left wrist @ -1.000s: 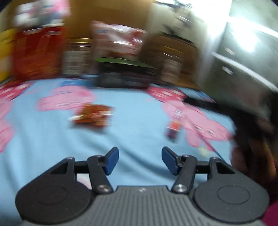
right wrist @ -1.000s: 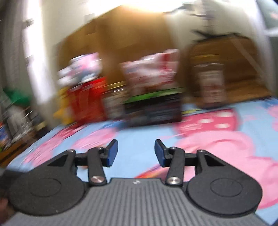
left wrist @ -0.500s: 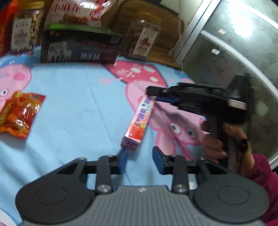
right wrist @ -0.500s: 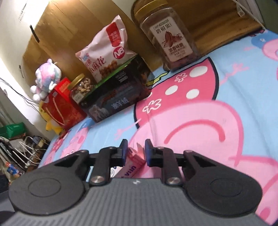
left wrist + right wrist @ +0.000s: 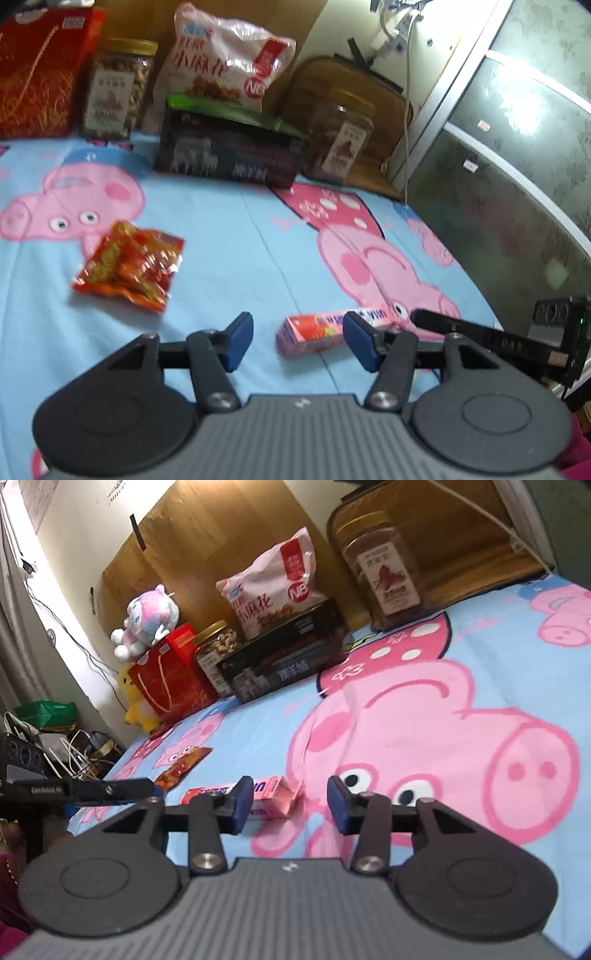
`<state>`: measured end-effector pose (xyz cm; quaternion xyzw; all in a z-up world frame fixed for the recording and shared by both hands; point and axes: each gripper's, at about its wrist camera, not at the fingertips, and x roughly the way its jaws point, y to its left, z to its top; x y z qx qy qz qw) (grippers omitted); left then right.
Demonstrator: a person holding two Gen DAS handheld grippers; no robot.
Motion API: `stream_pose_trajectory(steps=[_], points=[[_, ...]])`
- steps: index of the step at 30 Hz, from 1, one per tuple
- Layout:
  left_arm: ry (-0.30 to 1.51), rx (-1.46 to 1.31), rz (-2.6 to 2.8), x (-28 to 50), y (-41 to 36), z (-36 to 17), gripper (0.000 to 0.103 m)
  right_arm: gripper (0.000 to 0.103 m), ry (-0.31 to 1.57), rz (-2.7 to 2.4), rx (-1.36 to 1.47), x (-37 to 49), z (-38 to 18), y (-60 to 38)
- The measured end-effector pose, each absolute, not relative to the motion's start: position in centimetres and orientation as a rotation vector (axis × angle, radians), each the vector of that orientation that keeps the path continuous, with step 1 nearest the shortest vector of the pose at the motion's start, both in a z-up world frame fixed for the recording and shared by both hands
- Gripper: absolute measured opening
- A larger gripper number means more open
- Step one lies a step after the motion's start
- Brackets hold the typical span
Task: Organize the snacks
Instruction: 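Grasp the pink candy box with the right tool and lift it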
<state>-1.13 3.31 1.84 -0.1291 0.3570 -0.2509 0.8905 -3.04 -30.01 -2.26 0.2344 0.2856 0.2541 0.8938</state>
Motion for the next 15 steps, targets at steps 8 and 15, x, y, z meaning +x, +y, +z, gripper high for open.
stream_pose_trajectory(steps=[8, 15], points=[[0.807, -0.314, -0.517, 0.1, 2.4, 0.6, 0.055, 0.048, 0.534, 0.487, 0.247, -4.5, -1.8, -26.6], [0.846, -0.293, -0.540, 0.4, 0.9, -0.2, 0.051, 0.048, 0.543, 0.487, 0.156, -3.3, -2.3, -24.7]])
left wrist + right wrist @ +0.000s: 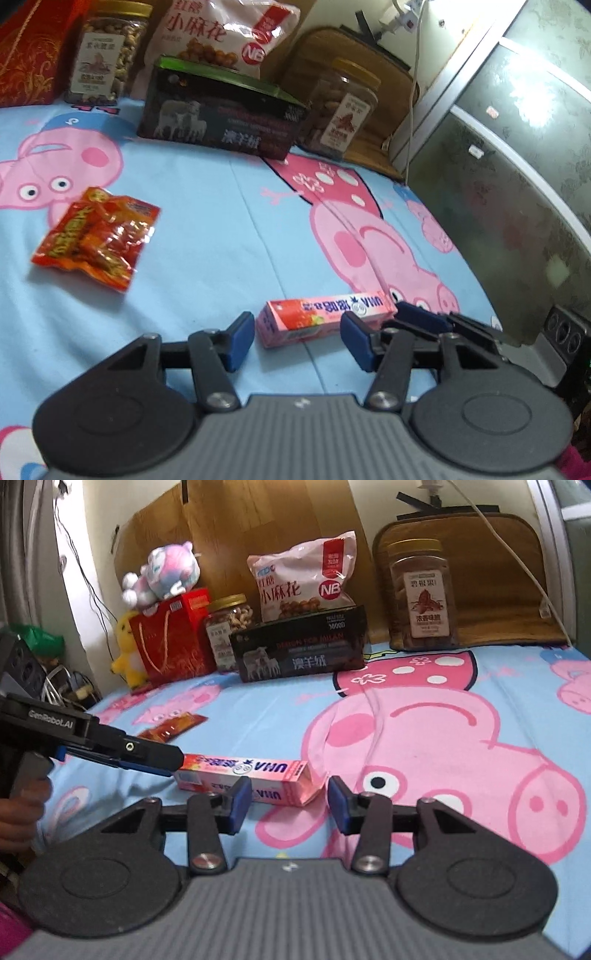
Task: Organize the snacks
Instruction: 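Grasp the pink candy box with the right tool and lift it, then lower the pink box into the metal tin and open the right tool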
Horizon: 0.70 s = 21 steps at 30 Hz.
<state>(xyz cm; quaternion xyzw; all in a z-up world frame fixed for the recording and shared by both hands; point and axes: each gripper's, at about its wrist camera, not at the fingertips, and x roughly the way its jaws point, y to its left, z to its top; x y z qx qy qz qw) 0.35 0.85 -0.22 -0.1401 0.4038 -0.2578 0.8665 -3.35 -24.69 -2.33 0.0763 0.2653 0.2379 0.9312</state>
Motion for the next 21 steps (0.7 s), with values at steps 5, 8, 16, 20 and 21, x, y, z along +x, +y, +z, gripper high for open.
stream_pose_trajectory(steps=[5, 8, 16, 20, 21], points=[[0.858, -0.265, -0.543, 0.6, -0.1, -0.7, 0.040, 0.039, 0.553, 0.488, 0.125, -3.1, -2.4, -23.9], [0.851, -0.244, -0.538, 0.4, -0.1, -0.3, 0.040, 0.035, 0.522, 0.481, 0.108, -3.3, -1.6, -23.7], [0.756, -0.206, -0.510, 1.5, 1.0, 3.5, 0.040, 0.033, 0.472, 0.507, 0.063, -0.4, 0.7, -22.2], [0.713, -0.161, -0.481, 4.0, 1.0, 5.9, 0.040, 0.033, 0.413, 0.510, 0.040, 2.2, 2.6, -21.9], [0.694, -0.147, -0.477, 4.6, 1.0, 6.5, 0.040, 0.033, 0.395, 0.510, 0.036, 3.1, 3.3, -21.8]])
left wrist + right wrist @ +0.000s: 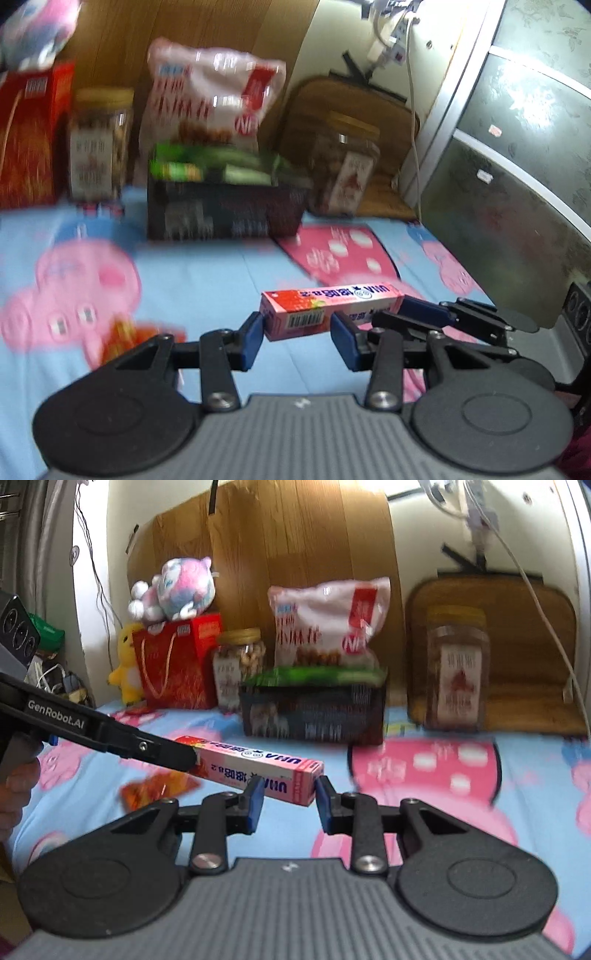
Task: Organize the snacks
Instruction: 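Lower the pink box into the metal tin and open the right tool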
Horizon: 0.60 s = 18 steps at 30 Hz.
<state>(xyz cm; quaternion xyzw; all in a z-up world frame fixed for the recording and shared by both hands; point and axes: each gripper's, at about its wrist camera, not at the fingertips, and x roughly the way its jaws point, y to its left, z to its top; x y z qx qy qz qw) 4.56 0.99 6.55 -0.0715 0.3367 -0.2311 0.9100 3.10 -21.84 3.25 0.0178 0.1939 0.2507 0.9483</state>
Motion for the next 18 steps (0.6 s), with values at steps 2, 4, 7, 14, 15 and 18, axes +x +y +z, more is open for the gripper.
stream_pose_trajectory(steps=[2, 4, 7, 14, 15, 18], points=[[0.655, -0.123, -0.469, 5.9, 0.9, 7.9, 0.040, 0.033, 0.355, 0.508, 0.024, 4.8, 4.4, -21.9], [0.626, -0.114, -0.462, 7.7, 0.8, 9.2, 0.040, 0.033, 0.318, 0.502, 0.014, 6.6, 5.4, -21.8], [0.586, -0.099, -0.445, 10.6, 0.3, 10.5, 0.040, 0.033, 0.262, 0.488, -0.010, 9.6, 6.5, -21.5], [0.564, -0.113, -0.401, 18.7, 0.6, 11.1, 0.040, 0.033, 0.264, 0.482, 0.039, 17.4, 6.4, -21.2], [0.575, -0.125, -0.394, 20.1, 0.8, 10.8, 0.040, 0.033, 0.272, 0.479, 0.042, 18.5, 6.1, -21.1], [0.604, -0.133, -0.374, 23.3, 0.9, 9.4, 0.040, 0.033, 0.311, 0.471, 0.036, 21.0, 4.8, -20.5]])
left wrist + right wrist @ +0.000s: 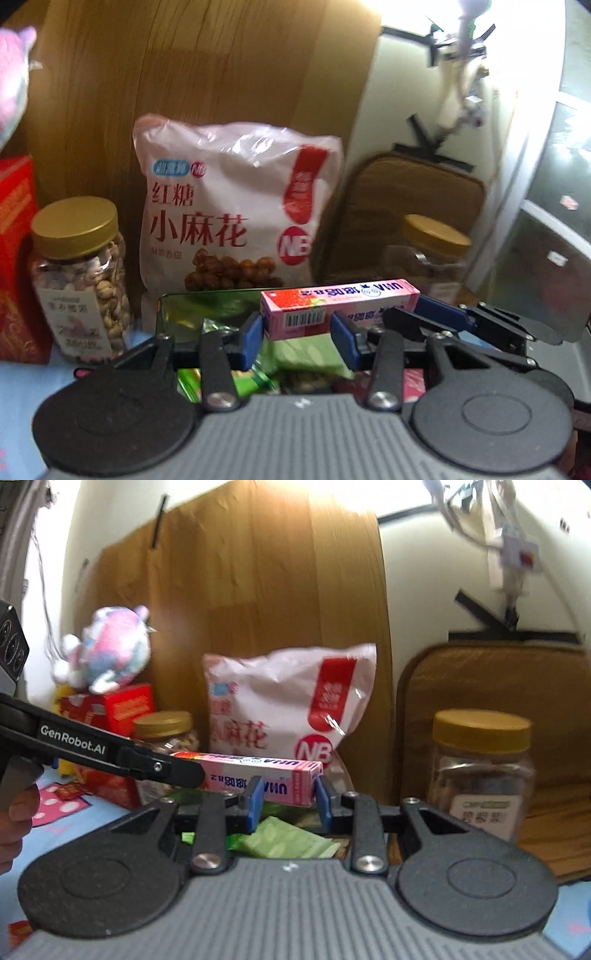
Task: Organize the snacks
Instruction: 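Lower the pink box into the metal tin and open the right tool, then reach the left tool back to the orange spicy snack bag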
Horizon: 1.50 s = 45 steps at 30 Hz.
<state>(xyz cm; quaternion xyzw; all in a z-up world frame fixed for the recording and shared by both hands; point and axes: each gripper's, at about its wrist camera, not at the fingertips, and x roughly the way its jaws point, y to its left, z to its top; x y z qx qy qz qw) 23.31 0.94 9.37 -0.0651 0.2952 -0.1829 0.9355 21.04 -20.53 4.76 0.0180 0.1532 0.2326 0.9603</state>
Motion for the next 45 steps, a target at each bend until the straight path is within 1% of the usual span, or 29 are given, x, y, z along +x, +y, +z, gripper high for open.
stream_pose_trajectory(steps=[4, 6, 7, 8, 9, 13, 19, 23, 26, 33, 39, 45], points=[[0.663, -0.144, -0.342, 26.7, 0.5, 7.0, 0.040, 0.034, 0.386, 0.459, 0.018, 23.4, 2.5, -19.8], [0.694, -0.146, -0.327, 28.0, 0.3, 5.7, 0.041, 0.037, 0.412, 0.461, 0.020, 24.1, 1.6, -19.6], [0.707, -0.147, -0.319, 28.5, 0.2, 5.0, 0.041, 0.038, 0.403, 0.460, 0.021, 24.0, 1.2, -19.6], [0.716, -0.149, -0.311, 28.8, 0.2, 4.6, 0.041, 0.043, 0.391, 0.463, 0.017, 23.8, 1.2, -19.5], [0.718, -0.151, -0.306, 29.0, 0.2, 4.3, 0.041, 0.045, 0.390, 0.471, 0.013, 23.7, 1.3, -19.5], [0.691, -0.179, -0.302, 28.3, 0.6, 4.9, 0.042, 0.045, 0.360, 0.464, 0.018, 22.7, 1.8, -19.9], [0.632, -0.186, -0.314, 24.5, 1.8, 8.1, 0.043, 0.045, 0.370, 0.462, 0.050, 20.9, 2.5, -20.4], [0.612, -0.172, -0.321, 20.3, 2.7, 8.8, 0.043, 0.045, 0.365, 0.463, 0.061, 18.2, 2.5, -20.5], [0.619, -0.128, -0.297, 17.2, 2.9, 8.1, 0.043, 0.045, 0.368, 0.452, 0.077, 16.0, 2.5, -20.5], [0.711, -0.066, -0.238, 11.4, 3.3, 4.6, 0.043, 0.045, 0.435, 0.437, 0.163, 10.7, 1.5, -20.3], [0.723, -0.061, -0.211, 8.5, 4.5, 3.2, 0.043, 0.045, 0.509, 0.439, 0.209, 6.9, 0.2, -19.6], [0.706, -0.101, -0.181, 6.0, 7.2, 2.9, 0.043, 0.045, 0.583, 0.472, 0.205, 5.2, -0.6, -18.0]])
